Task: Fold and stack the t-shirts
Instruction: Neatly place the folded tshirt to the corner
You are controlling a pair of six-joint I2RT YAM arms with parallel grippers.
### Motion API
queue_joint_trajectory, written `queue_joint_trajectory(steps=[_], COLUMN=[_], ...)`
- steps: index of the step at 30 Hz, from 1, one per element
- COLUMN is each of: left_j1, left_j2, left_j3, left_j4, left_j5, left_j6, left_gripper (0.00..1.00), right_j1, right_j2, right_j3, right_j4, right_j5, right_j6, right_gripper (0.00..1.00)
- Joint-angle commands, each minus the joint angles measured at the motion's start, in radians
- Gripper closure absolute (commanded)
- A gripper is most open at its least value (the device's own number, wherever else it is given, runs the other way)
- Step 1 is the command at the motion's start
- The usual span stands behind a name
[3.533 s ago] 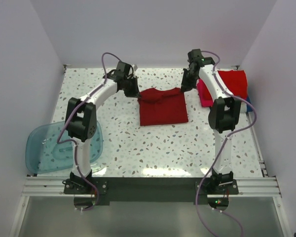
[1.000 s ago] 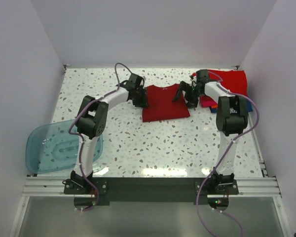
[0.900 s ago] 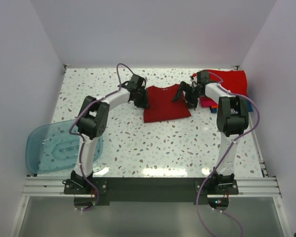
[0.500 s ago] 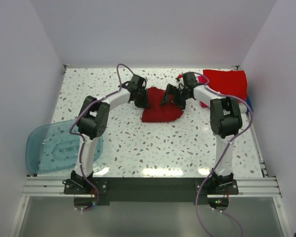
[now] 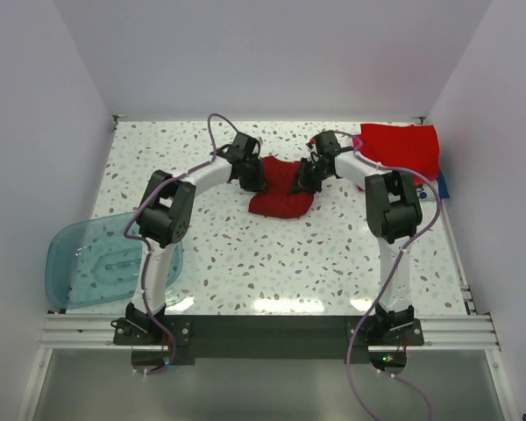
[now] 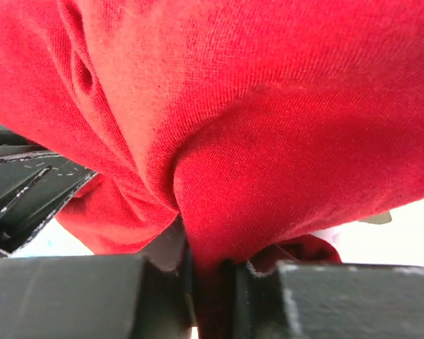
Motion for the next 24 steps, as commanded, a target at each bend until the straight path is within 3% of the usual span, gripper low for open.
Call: queue_joint_trajectory(steps=[1,3,9,19,24], left_j1=[-0.007,-0.005,0.015,0.061,0.064], left_j2=[0.020,0.014,-0.041,-0.190,-0.221], left_j3=[0.003,0.012,-0.012,-0.225,-0.292], left_j4=[0.019,0.013,-0.016,-0.010,-0.003], left_j5=[0.020,0.022,0.014,-0.012,-0.015], left_j6=[-0.009,-0.005,0.026,0.072,0.072], left_gripper=[0.95,0.94,0.89,0.89,0.90], right_j1=[0.010,0.008,-0.025,-0.121,-0.153], right_j2=[0.046,0.043,-0.001,-0.014,-0.009], right_j3=[0.019,0.050,0.177,0.528,0.613], right_j4=[-0.100,-0.140,-0.255,-0.462,-0.487], right_j5=[0.114,0.141,0.186,0.236,0.267], right_j6=[-0.019,-0.041,-0.103,-0.274,-0.324], right_gripper=[0.95,1.00,1.00,1.00,1.00])
